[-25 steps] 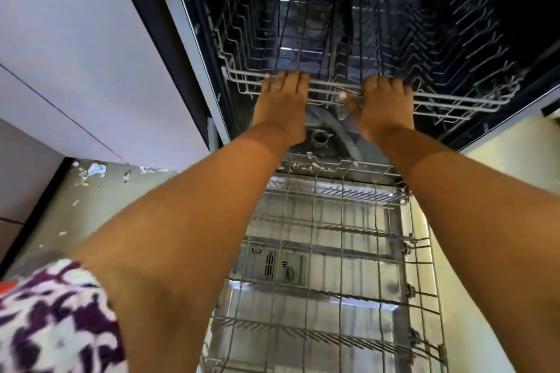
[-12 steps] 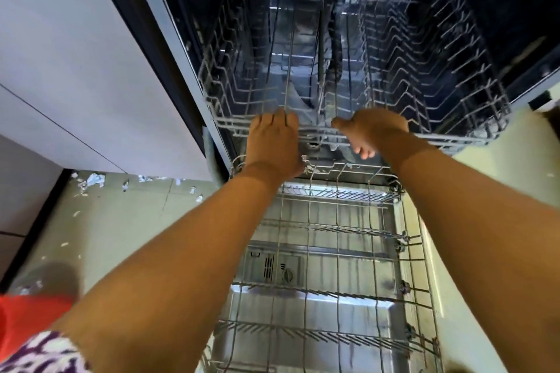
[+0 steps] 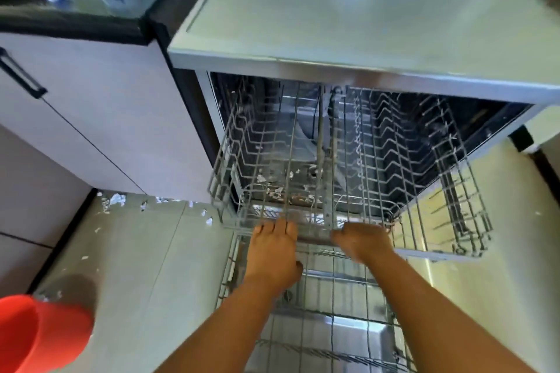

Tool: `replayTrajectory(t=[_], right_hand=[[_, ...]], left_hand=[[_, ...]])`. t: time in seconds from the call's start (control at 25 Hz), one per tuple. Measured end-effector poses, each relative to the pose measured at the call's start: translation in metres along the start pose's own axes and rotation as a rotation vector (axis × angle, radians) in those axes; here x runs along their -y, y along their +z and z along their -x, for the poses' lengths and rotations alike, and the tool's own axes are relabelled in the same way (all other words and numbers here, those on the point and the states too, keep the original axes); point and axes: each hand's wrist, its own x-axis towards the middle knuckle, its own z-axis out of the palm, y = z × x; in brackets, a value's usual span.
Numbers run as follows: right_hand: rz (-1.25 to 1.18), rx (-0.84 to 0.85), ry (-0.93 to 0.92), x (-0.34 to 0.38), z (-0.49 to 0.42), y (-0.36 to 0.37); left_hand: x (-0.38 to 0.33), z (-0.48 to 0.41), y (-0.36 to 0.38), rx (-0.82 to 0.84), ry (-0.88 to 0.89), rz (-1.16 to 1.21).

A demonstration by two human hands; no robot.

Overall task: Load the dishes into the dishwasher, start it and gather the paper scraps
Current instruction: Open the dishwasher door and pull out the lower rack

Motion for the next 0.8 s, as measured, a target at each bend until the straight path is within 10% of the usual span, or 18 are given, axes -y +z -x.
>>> replayTrajectory(t=[0.8], right_hand=[[-0.199, 0.234, 0.006, 0.011, 0.147, 0.071]], left_hand=[[-0.016, 0.15, 0.014, 0.263, 0.071, 0.047]])
